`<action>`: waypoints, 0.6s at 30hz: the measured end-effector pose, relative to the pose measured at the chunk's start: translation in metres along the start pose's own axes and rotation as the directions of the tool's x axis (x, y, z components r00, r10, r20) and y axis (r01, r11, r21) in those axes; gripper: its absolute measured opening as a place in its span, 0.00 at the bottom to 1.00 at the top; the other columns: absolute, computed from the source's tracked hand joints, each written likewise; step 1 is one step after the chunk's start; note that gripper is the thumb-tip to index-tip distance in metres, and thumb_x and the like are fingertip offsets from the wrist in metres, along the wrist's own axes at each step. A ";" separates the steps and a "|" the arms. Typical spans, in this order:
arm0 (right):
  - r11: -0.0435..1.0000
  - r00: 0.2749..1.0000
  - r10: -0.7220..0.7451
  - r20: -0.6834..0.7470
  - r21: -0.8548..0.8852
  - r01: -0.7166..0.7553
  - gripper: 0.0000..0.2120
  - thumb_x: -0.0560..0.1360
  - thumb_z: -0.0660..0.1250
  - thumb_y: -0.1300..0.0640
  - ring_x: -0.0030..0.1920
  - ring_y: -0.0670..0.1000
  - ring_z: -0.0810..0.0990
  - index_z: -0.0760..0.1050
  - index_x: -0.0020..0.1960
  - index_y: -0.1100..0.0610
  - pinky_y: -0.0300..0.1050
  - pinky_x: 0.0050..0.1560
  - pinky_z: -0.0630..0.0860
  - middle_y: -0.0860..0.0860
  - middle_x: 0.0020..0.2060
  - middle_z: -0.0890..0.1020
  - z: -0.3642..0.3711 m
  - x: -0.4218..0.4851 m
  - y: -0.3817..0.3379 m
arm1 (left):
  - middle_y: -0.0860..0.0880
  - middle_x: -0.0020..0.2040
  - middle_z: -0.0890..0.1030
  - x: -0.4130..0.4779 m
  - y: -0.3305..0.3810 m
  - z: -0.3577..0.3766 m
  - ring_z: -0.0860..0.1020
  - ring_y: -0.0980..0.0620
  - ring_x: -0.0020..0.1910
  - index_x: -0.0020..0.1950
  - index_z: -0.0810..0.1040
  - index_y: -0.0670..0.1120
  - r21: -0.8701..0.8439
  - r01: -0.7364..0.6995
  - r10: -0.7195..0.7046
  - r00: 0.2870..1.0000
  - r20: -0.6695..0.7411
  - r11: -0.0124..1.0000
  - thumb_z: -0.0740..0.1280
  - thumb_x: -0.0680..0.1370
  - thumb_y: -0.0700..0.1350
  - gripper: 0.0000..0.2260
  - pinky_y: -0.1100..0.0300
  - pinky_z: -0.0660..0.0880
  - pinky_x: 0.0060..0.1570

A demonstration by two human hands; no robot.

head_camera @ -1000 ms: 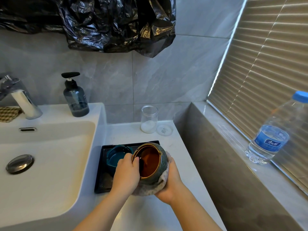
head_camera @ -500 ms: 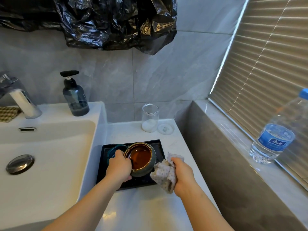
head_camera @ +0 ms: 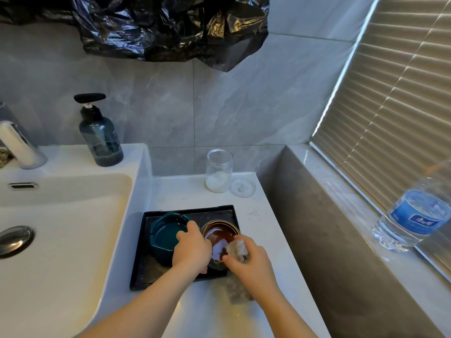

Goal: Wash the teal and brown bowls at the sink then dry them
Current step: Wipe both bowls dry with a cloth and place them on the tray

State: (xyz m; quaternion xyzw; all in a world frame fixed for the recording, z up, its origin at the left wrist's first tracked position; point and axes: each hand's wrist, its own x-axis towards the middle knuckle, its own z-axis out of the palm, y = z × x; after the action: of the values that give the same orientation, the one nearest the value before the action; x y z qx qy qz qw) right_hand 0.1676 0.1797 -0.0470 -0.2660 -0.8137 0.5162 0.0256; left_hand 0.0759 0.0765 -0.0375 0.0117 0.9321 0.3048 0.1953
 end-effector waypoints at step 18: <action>0.812 0.976 -0.150 0.158 -0.544 0.212 0.17 0.74 0.65 0.43 0.49 0.50 0.75 0.73 0.58 0.51 0.38 0.50 0.71 0.49 0.51 0.66 0.009 0.014 -0.010 | 0.50 0.62 0.75 0.001 -0.039 -0.036 0.71 0.48 0.63 0.67 0.68 0.51 0.533 -0.301 0.324 0.945 0.053 0.791 0.59 0.79 0.55 0.18 0.54 0.74 0.52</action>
State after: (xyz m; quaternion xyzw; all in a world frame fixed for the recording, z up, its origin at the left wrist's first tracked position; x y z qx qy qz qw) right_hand 0.1493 0.1754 -0.0461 -0.1550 -0.9504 0.2653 -0.0478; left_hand 0.0649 0.0245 -0.0336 0.2132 0.9686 0.0618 0.1121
